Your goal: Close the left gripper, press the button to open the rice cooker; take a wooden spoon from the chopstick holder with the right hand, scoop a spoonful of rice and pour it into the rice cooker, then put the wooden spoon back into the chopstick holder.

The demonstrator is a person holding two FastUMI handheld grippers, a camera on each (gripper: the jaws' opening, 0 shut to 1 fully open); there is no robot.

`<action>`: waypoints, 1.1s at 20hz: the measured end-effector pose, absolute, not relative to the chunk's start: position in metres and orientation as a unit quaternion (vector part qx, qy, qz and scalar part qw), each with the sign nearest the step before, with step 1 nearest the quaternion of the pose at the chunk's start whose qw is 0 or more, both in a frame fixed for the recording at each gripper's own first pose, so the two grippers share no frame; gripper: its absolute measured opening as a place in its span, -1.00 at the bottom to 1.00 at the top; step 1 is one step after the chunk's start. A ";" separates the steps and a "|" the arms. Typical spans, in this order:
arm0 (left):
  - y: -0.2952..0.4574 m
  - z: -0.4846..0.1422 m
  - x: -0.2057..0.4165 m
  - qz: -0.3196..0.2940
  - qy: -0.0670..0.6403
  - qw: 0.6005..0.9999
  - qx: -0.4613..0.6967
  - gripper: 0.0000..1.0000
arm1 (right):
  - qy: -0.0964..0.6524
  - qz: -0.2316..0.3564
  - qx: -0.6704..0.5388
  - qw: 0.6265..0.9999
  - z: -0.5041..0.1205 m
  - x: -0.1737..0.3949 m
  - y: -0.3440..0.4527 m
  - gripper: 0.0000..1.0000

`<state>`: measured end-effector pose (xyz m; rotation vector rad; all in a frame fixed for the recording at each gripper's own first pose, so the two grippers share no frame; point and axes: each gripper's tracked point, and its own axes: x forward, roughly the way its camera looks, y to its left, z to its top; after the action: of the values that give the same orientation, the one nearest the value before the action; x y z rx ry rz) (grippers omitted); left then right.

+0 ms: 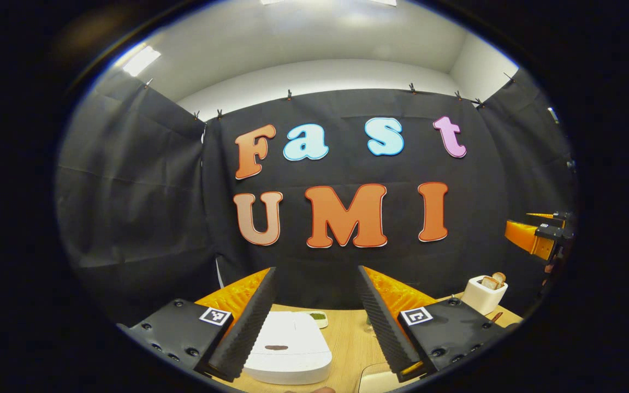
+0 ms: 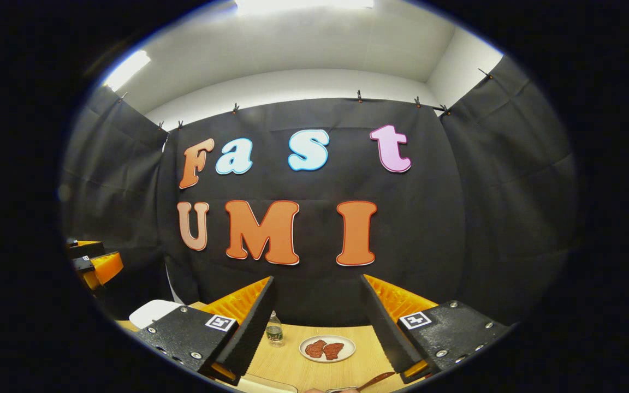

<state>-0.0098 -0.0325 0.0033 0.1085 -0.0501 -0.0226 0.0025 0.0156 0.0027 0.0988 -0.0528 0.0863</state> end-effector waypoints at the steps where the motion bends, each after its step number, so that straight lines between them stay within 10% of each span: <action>1: -0.031 0.003 -0.008 -0.011 -0.024 0.998 0.055 0.92 | -0.024 0.038 0.050 0.998 0.002 0.004 0.012 0.96; 18: 0.037 -0.011 0.013 0.053 0.033 0.998 0.030 0.96 | -0.004 0.026 0.025 0.999 -0.017 -0.001 0.009 0.87; 22: 0.067 -0.020 0.026 0.073 0.063 0.995 0.012 0.31 | -0.002 0.025 0.021 0.999 -0.019 0.000 0.013 0.87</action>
<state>0.0260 0.0671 -0.0204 0.0247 0.1268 0.1455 -0.0004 0.0129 -0.0190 0.0423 -0.0049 0.0496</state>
